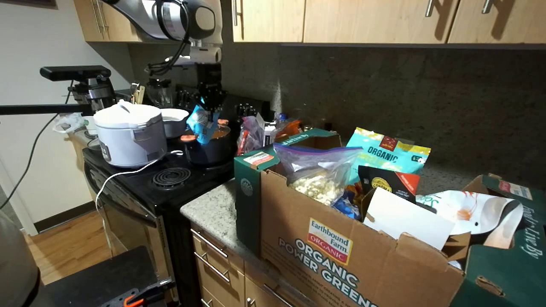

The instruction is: Put the bottle of water, the black and dark blue snack packs, the top plastic and the remaining snack pack in the box respectively

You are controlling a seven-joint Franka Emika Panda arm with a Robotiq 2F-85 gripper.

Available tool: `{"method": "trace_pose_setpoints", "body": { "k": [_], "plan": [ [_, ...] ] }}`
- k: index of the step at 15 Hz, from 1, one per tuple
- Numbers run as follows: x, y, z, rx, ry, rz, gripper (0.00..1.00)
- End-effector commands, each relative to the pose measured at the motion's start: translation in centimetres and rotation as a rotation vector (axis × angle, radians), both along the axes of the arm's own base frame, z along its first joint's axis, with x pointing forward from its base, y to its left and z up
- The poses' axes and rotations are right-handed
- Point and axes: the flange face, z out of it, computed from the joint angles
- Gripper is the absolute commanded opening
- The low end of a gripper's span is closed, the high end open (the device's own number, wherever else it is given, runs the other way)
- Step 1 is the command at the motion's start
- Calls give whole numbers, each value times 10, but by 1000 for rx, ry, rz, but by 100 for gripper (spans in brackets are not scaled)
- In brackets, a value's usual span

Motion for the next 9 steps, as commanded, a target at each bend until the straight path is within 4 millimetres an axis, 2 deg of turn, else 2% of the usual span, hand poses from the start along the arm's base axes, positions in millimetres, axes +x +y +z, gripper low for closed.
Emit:
{"method": "trace_pose_setpoints", "body": {
  "k": [1, 9],
  "plan": [
    [-29, -32, 22, -14, -40, -99, 0],
    [-64, -111, 56, 34, -161, -333, 0]
  ]
}}
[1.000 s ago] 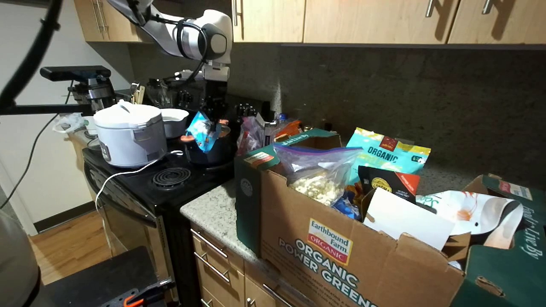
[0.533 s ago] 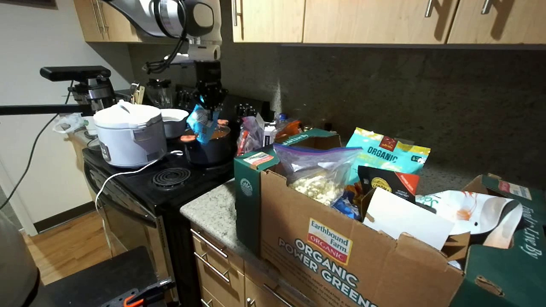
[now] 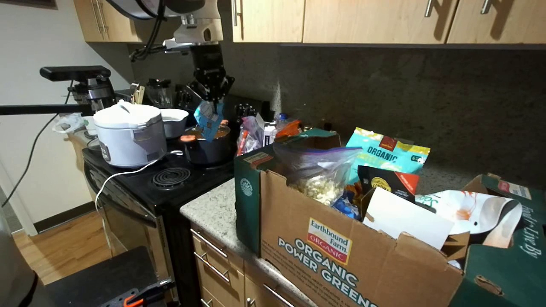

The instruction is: Put the bottle of water, the black and dark blue snack packs, the top plastic and the remaining snack pack in the box respectively

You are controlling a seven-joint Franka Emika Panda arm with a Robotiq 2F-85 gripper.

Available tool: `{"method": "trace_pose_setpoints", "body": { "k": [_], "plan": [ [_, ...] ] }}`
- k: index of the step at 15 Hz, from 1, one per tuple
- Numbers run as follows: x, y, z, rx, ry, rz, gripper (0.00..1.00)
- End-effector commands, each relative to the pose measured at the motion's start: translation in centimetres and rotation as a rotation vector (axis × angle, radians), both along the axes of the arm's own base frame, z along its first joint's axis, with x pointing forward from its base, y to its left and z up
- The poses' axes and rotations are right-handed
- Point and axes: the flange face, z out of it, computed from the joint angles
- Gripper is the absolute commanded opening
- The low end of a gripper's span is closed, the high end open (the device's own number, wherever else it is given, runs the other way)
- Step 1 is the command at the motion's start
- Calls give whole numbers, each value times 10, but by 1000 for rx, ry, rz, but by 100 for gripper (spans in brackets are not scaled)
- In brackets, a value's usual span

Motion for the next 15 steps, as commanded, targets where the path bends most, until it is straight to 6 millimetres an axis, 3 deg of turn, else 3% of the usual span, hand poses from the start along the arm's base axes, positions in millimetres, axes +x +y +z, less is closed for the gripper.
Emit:
{"method": "trace_pose_setpoints", "body": {
  "k": [1, 8, 9, 10, 15],
  "plan": [
    [-27, -35, 11, 30, -78, -121, 0],
    [-50, -97, 12, 74, -213, -258, 0],
    [-52, -98, 11, 71, -233, -254, 0],
    [-39, -91, 13, 49, -182, -236, 1],
    [-49, -96, 11, 50, -209, -243, 1]
  ]
}}
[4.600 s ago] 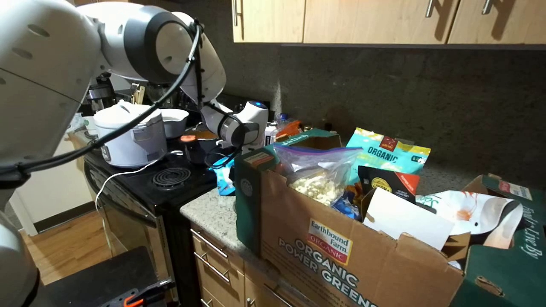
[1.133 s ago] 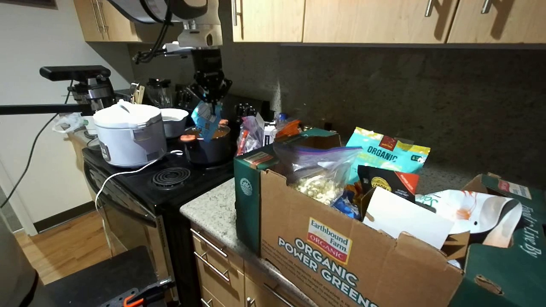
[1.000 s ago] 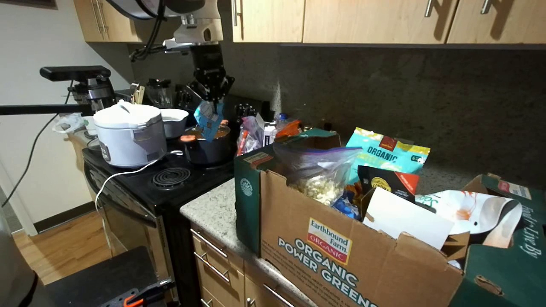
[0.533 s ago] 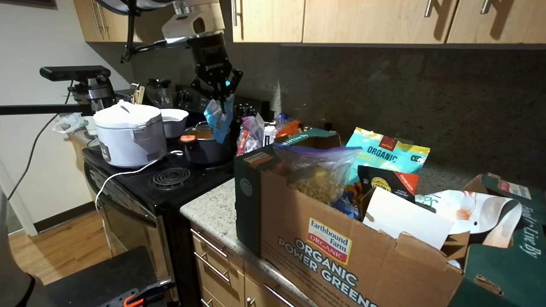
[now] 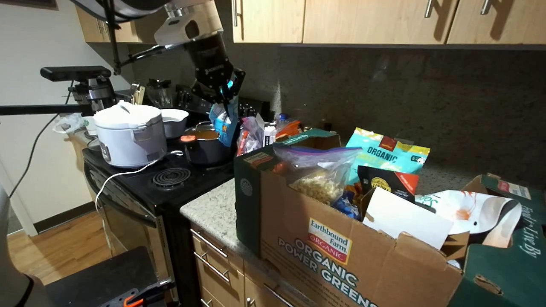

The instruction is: Put the bottle of water, the black and dark blue snack packs, the top plastic and the remaining snack pack in the box respectively

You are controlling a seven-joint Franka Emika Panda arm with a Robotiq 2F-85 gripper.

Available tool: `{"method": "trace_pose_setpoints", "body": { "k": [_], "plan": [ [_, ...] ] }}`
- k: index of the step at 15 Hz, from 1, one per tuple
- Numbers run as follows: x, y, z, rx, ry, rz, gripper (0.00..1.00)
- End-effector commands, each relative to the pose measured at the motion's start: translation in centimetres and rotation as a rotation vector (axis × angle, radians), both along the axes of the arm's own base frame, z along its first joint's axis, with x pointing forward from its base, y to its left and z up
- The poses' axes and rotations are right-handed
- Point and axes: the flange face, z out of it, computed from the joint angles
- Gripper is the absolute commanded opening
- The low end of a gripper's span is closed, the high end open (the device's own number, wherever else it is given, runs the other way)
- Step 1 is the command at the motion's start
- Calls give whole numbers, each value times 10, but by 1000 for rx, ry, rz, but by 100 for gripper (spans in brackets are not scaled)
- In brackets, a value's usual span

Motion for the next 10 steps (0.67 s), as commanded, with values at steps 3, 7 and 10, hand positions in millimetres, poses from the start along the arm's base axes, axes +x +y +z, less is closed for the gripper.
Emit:
{"method": "trace_pose_setpoints", "body": {
  "k": [3, 7, 10],
  "plan": [
    [0, 0, 0, 0, 0, 0, 0],
    [14, -17, 13, -8, -88, -95, 0],
    [27, -41, 20, -11, -168, -195, 0]
  ]
}}
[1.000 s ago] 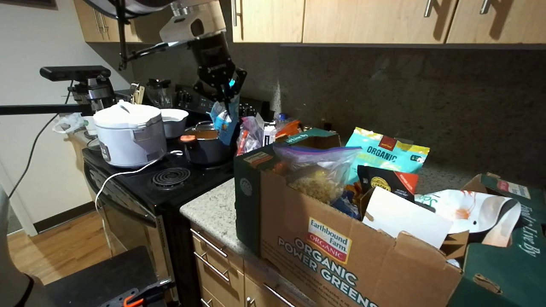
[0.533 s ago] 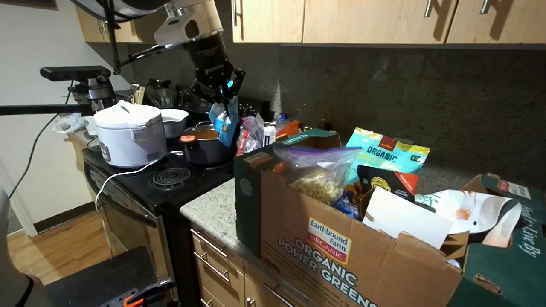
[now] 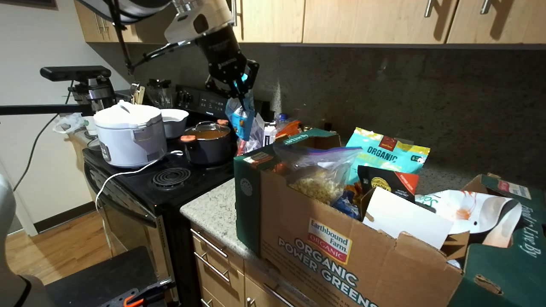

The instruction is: Put the bottle of water, the black and dark blue snack packs, the top plastic and the remaining snack pack in the box respectively

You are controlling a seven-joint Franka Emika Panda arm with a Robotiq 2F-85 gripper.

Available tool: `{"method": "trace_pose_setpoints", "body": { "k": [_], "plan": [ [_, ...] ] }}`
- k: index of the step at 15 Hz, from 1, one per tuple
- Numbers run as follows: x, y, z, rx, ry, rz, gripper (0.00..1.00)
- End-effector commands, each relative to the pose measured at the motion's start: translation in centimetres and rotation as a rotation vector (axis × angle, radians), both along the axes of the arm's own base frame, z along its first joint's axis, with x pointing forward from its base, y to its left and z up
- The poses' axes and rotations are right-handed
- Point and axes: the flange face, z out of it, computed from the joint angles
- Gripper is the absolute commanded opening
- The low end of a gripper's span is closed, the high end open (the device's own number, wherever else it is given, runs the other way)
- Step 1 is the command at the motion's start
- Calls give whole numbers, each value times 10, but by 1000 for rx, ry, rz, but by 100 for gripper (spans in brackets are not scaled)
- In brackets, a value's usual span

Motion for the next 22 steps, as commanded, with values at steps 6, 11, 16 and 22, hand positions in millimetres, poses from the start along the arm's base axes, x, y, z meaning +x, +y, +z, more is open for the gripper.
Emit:
{"method": "trace_pose_setpoints", "body": {
  "k": [6, 11, 16, 22],
  "plan": [
    [40, -68, -17, -65, -85, -331, 0],
    [58, -101, -55, -80, -46, -465, 0],
    [79, -110, -114, -57, -14, -519, 0],
    [84, -128, -169, -81, 109, -548, 0]
  ]
}}
